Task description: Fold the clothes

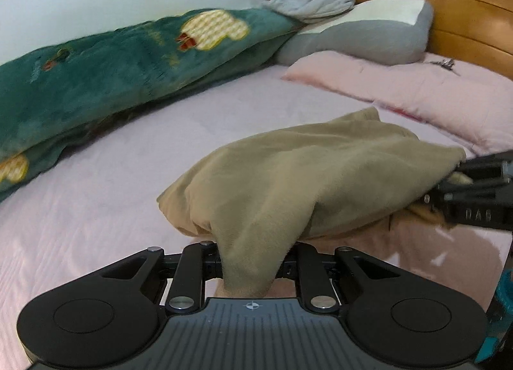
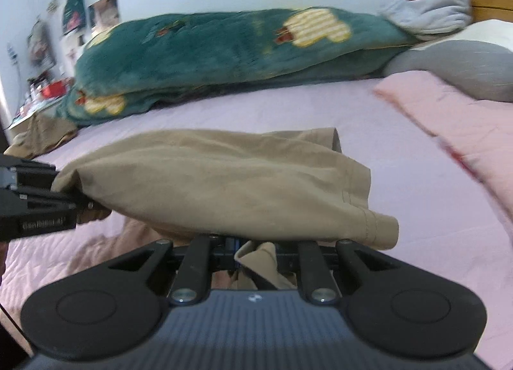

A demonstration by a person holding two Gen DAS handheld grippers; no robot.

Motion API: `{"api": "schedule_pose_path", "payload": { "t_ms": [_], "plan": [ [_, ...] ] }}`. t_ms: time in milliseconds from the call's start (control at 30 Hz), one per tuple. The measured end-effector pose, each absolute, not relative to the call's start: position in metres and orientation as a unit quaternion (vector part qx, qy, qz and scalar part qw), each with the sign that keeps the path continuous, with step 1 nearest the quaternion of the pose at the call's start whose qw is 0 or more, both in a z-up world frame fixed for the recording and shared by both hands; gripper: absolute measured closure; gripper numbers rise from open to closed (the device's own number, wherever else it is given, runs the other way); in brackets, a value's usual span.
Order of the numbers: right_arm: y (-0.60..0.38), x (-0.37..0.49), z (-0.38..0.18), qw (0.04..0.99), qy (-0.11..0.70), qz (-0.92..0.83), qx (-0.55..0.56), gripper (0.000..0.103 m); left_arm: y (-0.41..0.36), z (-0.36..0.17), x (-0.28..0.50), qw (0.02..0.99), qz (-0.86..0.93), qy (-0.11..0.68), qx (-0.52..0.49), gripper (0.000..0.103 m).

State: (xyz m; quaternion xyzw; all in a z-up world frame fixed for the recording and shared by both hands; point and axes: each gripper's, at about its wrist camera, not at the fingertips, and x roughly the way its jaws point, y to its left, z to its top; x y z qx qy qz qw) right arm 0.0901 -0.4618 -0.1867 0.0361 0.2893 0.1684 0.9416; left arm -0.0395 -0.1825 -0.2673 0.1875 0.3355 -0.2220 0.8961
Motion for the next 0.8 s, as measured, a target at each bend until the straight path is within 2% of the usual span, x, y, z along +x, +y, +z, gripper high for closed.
{"api": "schedule_pose_path", "payload": {
  "t_ms": [67,133,200,233,267,300,333,367,600,800],
  "plan": [
    [-0.467,0.095,-0.2,0.935,0.312,0.164,0.042,0.084,-0.202,-0.27,-0.035,0.891,-0.232,0.336,0.196,0.083],
    [-0.467,0.096,-0.219,0.924,0.344,0.157,0.062,0.076,-0.218,-0.272,-0.033,0.887,-0.24,0.336,0.204,0.076],
    [-0.467,0.093,-0.23,0.915,0.364,0.149,0.089,0.06,-0.218,-0.272,-0.039,0.888,-0.237,0.331,0.213,0.072],
    [-0.469,0.09,-0.231,0.914,0.363,0.148,0.102,0.056,-0.218,-0.272,-0.043,0.888,-0.235,0.329,0.218,0.067],
    [-0.47,0.087,-0.23,0.914,0.363,0.143,0.111,0.046,-0.218,-0.272,-0.046,0.888,-0.234,0.327,0.223,0.063],
    [-0.472,0.084,-0.229,0.914,0.362,0.137,0.118,0.037,-0.217,-0.272,-0.049,0.889,-0.232,0.324,0.227,0.051],
    [-0.474,0.082,-0.227,0.915,0.362,0.131,0.124,0.035,-0.217,-0.272,-0.052,0.889,-0.23,0.322,0.232,0.041],
    [-0.477,0.078,-0.225,0.915,0.36,0.129,0.131,0.034,-0.217,-0.272,-0.056,0.889,-0.228,0.319,0.236,0.038],
    [-0.499,0.058,-0.199,0.921,0.336,0.125,0.153,0.018,-0.216,-0.243,-0.071,0.891,-0.254,0.291,0.24,0.037],
    [-0.518,0.069,-0.192,0.91,0.347,0.118,0.193,0.013,-0.248,-0.241,-0.075,0.883,-0.291,0.263,0.258,0.036]
  ]
}}
